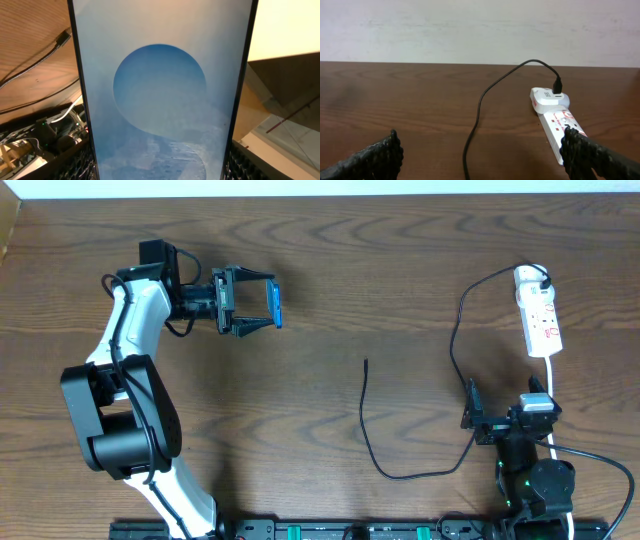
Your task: Plug charger to phone and switch on socket
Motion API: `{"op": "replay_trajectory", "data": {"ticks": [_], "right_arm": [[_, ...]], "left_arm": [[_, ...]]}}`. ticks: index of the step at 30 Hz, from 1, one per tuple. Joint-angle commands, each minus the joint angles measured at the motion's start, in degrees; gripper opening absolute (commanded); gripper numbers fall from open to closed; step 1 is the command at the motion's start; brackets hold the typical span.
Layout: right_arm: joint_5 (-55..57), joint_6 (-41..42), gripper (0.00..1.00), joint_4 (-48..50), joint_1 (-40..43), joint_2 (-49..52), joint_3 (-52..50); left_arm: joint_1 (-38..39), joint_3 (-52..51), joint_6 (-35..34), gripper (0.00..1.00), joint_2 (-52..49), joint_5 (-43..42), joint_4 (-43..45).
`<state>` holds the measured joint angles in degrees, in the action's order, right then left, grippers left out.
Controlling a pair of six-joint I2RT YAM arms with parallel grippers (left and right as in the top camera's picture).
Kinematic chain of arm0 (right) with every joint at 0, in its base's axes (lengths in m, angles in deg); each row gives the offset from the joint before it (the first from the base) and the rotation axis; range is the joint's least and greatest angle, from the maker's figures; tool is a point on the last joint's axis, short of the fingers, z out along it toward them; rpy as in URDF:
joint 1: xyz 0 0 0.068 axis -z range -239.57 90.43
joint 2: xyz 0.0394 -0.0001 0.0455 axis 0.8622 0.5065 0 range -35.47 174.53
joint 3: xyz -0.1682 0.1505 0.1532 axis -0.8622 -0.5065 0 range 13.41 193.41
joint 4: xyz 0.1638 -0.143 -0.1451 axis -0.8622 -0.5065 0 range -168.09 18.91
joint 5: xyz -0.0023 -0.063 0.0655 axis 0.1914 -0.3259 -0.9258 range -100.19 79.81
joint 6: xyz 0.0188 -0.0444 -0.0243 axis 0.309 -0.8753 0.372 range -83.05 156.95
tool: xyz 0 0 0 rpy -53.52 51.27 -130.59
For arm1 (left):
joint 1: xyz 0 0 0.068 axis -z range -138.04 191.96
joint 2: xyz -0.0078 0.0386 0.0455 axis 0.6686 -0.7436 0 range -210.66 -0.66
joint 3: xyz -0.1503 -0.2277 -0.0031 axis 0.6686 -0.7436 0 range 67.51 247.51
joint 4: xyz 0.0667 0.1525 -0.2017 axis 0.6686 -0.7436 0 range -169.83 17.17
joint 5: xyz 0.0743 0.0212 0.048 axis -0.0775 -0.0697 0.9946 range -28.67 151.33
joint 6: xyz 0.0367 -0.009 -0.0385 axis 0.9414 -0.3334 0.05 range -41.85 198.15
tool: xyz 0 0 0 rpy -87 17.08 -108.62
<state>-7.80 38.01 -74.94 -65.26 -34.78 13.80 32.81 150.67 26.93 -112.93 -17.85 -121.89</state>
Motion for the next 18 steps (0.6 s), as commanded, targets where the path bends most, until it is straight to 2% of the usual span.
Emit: {"op": "replay_trajectory", "data": {"ticks": [1,18], "right_arm": [[0.5,0.6,0.99,-0.2,-0.3,-0.3,-0.1],[0.5,0.6,0.99,-0.2,-0.3,-0.3,-0.1]], "left_arm": [[0.1,0.3,-0.1,0.08,2.2,-2.7,-0.1],[0.9,0.3,-0.1,0.07,2.2,-2.6,-0.1]]}}
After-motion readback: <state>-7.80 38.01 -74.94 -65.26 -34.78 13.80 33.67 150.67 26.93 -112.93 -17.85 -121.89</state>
